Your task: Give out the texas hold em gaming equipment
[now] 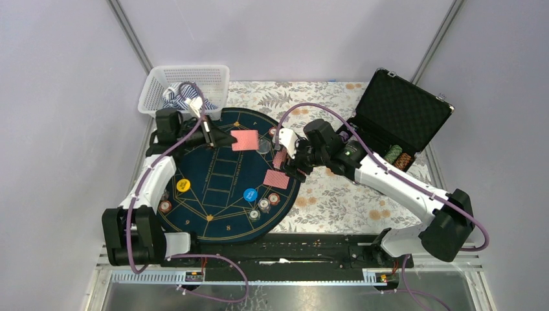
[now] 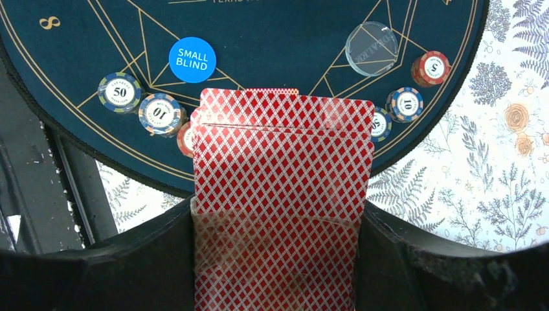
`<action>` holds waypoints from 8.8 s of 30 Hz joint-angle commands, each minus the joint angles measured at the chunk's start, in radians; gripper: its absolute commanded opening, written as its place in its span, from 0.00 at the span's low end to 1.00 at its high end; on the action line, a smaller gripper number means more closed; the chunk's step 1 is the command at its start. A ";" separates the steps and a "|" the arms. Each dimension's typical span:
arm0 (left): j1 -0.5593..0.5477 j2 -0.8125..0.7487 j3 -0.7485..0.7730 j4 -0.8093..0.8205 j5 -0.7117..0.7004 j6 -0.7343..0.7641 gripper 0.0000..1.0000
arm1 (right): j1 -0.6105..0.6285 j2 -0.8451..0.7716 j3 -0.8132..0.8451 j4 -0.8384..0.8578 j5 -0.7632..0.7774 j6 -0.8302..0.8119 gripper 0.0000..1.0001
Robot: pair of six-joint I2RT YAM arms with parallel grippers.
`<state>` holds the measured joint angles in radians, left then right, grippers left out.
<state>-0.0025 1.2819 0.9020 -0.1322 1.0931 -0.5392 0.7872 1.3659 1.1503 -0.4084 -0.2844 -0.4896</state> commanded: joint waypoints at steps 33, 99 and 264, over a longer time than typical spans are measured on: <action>-0.146 0.781 0.403 0.437 -0.631 -0.265 0.00 | -0.004 0.042 0.046 0.045 0.034 -0.020 0.16; -0.339 0.140 0.077 0.030 0.033 0.016 0.62 | 0.020 0.012 0.088 -0.004 -0.099 -0.035 0.18; -0.265 -0.012 -0.080 0.322 0.104 -0.245 0.60 | 0.032 -0.010 0.068 -0.021 -0.133 -0.028 0.17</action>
<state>-0.2562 1.3361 0.8265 0.0605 1.1790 -0.7506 0.8070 1.3834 1.1751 -0.4660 -0.4042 -0.5186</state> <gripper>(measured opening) 0.572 0.728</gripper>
